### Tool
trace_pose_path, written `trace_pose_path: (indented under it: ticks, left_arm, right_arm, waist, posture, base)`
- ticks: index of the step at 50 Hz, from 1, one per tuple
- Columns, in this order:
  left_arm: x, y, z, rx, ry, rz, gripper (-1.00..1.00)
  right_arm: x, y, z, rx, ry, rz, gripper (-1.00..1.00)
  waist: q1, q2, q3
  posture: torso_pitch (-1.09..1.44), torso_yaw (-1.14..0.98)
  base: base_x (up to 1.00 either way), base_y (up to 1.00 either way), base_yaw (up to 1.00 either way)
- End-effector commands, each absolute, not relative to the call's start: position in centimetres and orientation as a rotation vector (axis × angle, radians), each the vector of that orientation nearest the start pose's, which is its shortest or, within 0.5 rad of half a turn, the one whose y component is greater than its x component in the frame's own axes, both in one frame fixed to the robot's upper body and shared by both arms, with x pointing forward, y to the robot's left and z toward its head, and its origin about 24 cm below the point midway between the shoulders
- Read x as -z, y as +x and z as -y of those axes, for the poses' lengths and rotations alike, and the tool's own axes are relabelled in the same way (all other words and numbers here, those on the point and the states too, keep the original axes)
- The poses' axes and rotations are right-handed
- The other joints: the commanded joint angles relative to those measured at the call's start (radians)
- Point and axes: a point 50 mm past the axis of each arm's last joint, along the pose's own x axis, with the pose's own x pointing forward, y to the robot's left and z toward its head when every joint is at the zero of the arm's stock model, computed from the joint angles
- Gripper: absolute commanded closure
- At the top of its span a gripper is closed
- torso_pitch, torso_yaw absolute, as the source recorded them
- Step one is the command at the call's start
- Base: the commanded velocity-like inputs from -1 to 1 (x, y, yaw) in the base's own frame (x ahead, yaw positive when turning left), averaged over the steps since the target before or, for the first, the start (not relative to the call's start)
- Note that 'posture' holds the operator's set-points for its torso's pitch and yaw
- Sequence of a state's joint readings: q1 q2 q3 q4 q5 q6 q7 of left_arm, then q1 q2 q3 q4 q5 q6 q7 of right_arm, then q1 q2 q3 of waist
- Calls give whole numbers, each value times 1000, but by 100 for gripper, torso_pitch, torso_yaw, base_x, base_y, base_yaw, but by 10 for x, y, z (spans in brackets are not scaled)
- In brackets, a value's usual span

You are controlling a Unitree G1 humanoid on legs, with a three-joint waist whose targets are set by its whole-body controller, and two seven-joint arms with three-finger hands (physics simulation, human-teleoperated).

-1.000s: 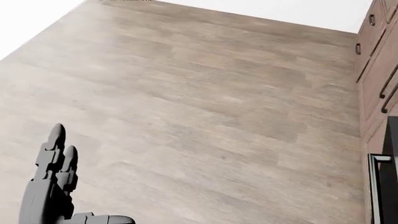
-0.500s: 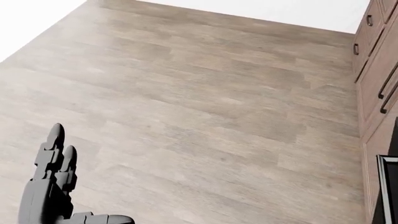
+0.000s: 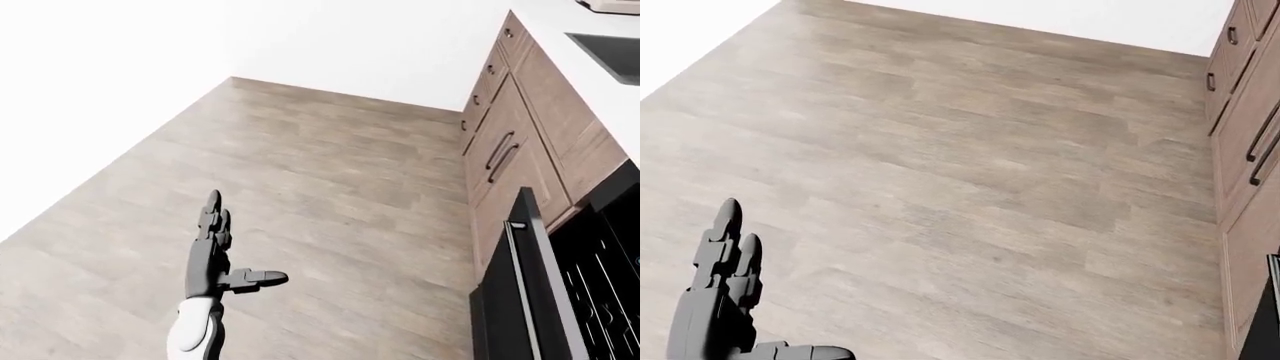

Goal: Close the dishwasher door

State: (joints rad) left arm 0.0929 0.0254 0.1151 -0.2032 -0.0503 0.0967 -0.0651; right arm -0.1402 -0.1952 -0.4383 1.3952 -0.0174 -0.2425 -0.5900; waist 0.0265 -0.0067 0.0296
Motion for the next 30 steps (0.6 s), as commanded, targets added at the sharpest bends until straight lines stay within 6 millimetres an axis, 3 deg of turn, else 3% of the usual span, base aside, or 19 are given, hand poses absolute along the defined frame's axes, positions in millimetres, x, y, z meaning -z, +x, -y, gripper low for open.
trace_pose_path:
  ticks: [1, 13, 30]
  left_arm:
    - [-76, 236, -183, -62, -3, 109, -100]
    - [-74, 237, -181, -59, 0, 105, -100]
    - [-75, 237, -182, -61, -1, 108, -100]
  right_arm:
    - [129, 100, 294, 1112, -227, -943, -100]
    - [127, 84, 307, 1172, -205, -933, -100]
    - [124, 80, 314, 1195, -262, -930, -100]
  waist:
    - [-10, -12, -11]
    - [-11, -15, -7]
    - [-12, -14, -5]
  posture:
    - [0, 0]
    - [0, 0]
    - [0, 0]
  base:
    - [0, 0, 0]
    - [0, 0, 0]
    - [0, 0, 0]
